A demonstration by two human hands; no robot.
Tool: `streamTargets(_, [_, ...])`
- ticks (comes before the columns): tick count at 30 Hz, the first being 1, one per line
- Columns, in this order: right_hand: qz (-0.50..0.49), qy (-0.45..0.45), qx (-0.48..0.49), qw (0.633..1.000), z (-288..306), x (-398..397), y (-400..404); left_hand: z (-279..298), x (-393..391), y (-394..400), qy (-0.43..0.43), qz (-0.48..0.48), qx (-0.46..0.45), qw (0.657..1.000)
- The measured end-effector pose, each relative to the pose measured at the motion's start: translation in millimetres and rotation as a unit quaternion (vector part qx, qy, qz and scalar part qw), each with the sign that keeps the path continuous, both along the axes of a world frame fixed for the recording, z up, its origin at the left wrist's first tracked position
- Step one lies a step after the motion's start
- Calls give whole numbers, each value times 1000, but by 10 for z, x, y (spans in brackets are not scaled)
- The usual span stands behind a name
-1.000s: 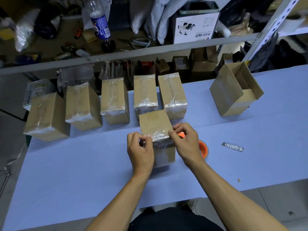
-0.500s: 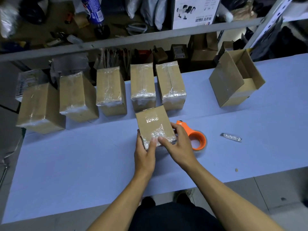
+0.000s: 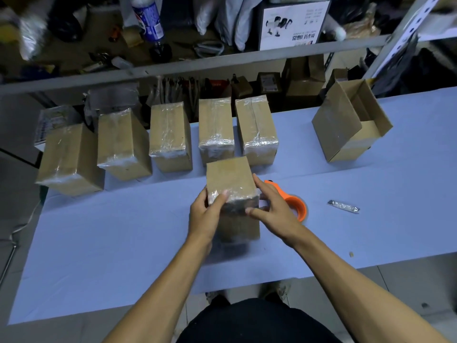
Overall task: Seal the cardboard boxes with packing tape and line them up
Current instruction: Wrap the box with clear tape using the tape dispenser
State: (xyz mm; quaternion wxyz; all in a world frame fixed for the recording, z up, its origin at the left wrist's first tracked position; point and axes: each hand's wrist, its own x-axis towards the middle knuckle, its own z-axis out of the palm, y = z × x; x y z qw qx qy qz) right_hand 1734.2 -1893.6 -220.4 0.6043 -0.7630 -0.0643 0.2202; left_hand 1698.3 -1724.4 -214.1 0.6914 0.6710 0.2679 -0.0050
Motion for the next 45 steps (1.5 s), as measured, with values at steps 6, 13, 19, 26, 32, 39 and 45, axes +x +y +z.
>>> streamTargets(6, [-102,-20,-118,988,-130,91,46,-215,-56,97,60,-136,-19,989])
streamTargets(13, [-79,125,-70,987,-555,-182,74,-574,-248,-82,81,-74,14,994])
streamTargets(19, [-70,107,-93,987,-513,-436,81,-571,-356,-130,48,-94,-93,990])
streamTargets(26, [-157,35,-44,986,141,-193,8,-86,67,-229,-59,-148,-129,979])
streamTargets(32, [-227,13,-41,973,533,7,-353,207,465,-609,-79,-208,-143,964])
streamTargets(39, [-246,28,-28,969,680,573,-893,320,1103,-1211,-78,-197,-142,967])
streamTargets(45, [-212,25,-53,975,469,1304,-1322,161,1862,-1659,-8,-151,-80,985])
